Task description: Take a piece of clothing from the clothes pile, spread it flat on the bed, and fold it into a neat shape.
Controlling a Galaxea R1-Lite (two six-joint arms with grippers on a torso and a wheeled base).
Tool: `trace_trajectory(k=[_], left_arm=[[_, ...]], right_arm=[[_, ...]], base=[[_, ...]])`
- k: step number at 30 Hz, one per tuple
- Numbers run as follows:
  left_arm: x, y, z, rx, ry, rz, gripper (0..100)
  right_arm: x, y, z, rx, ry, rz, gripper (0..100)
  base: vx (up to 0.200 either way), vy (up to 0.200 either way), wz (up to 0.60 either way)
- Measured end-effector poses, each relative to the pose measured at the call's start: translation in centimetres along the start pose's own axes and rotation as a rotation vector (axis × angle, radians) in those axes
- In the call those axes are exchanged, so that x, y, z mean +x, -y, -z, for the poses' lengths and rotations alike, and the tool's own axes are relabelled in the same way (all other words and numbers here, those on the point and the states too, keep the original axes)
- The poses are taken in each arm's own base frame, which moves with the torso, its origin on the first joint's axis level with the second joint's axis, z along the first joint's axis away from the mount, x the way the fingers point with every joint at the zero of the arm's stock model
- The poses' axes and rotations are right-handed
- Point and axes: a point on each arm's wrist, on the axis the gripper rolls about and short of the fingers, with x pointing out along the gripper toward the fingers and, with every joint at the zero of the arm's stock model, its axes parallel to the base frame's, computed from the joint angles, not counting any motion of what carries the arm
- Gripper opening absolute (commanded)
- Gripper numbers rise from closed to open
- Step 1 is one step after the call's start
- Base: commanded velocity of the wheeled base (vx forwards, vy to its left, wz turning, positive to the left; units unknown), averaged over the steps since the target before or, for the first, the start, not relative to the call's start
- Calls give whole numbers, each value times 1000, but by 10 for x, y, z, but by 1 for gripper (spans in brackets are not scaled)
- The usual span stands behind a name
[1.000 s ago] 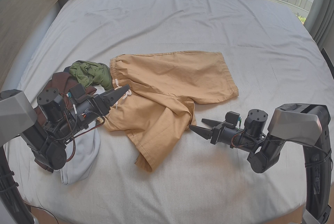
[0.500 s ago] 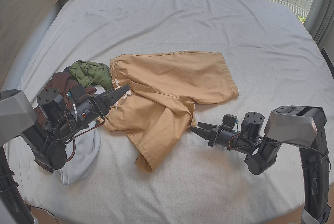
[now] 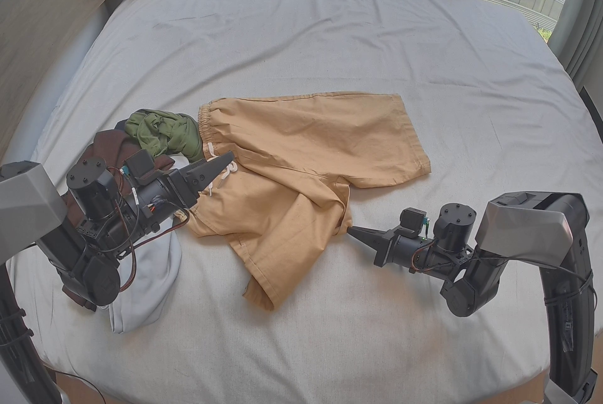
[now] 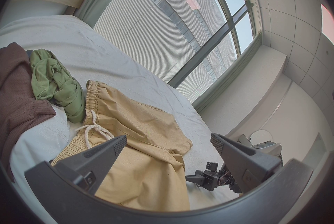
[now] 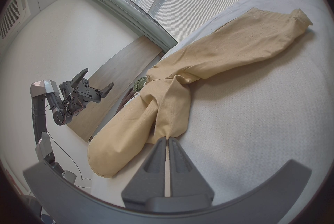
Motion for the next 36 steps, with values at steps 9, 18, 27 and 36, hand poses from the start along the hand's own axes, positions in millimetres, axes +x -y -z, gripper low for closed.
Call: trace_trajectory(k=[9,18,27,36], left_arm=[[0,0,0,0,0,-1,100],[0,0,0,-1,-1,-1,100],[0,0,1,-1,-1,-1,100],[0,0,1,-1,-2,-1,100]], right_arm=[[-6,5,-1,-85,-2,21,100],[-2,6,0,-97,4,14,100],[6,11,2,-106,28,36,0],[10,8,8,-97,15,27,0]], base=[[0,0,0],[0,0,0],[0,0,0],[0,0,0]])
